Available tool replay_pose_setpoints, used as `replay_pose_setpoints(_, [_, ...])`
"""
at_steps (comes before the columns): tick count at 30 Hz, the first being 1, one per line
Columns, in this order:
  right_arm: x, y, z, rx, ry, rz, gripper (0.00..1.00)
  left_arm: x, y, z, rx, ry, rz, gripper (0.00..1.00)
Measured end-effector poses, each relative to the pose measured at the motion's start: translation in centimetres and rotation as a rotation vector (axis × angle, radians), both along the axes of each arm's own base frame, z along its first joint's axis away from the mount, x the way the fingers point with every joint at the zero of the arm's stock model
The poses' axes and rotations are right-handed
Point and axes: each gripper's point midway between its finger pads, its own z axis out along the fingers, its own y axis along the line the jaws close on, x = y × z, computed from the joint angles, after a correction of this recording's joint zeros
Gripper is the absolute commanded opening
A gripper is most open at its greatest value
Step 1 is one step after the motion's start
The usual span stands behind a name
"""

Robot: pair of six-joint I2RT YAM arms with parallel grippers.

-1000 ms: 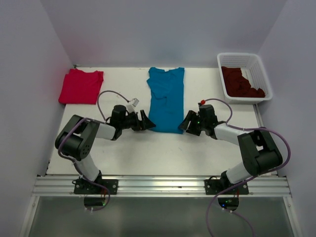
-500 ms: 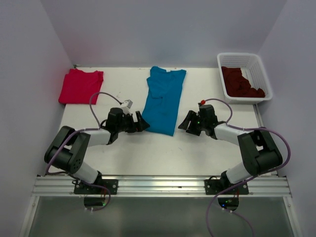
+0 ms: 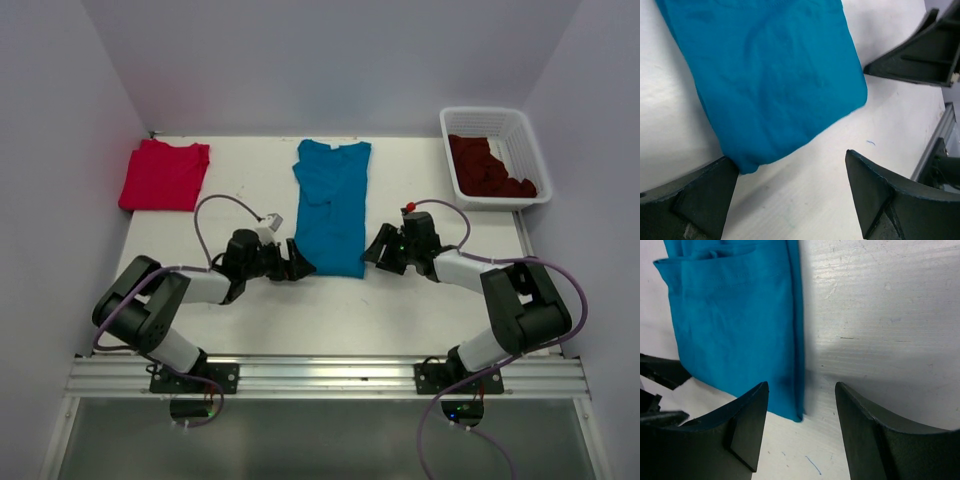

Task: Fold and stack the t-shirts
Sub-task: Fold the tshirt

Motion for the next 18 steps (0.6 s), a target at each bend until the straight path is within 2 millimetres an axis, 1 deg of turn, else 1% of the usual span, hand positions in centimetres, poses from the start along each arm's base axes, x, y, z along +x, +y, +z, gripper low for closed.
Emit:
replay_pose_setpoints(2, [0.0, 0.0, 0.0, 0.0, 0.0, 0.0, 0.61, -1.5, -1.2, 0.1, -0.014, 0.012, -0.042, 0.91])
replay_pose_setpoints(4, [0.0, 0.0, 0.0, 0.0, 0.0, 0.0, 0.61, -3.0, -2.0, 0.1, -0.026, 0.029, -0.075, 0.91])
replay_pose_setpoints(6, [0.0, 0.0, 0.0, 0.0, 0.0, 0.0, 0.61, -4.2, -2.3, 0.1, -0.036, 0.048, -0.094, 0.91])
replay_pose_setpoints(8, [0.0, 0.0, 0.0, 0.0, 0.0, 0.0, 0.61, -4.8, -2.2, 0.1, -0.037, 0.06, -0.099, 0.92])
replay_pose_setpoints(12, [0.0, 0.1, 0.0, 0.002, 0.0, 0.002, 0.61, -5.4, -2.0, 0.1, -0.025, 0.072, -0.096, 0.95])
replay_pose_setpoints(13, [0.1, 0.1, 0.0, 0.003, -0.001, 0.002, 0.61, -5.4, -2.0, 0.0, -0.023, 0.077, -0.091, 1.0])
replay_pose_setpoints(18, [0.1, 0.1, 0.0, 0.003, -0.002, 0.003, 0.61, -5.5, -1.5, 0.5, -0.01, 0.076, -0.058, 1.0])
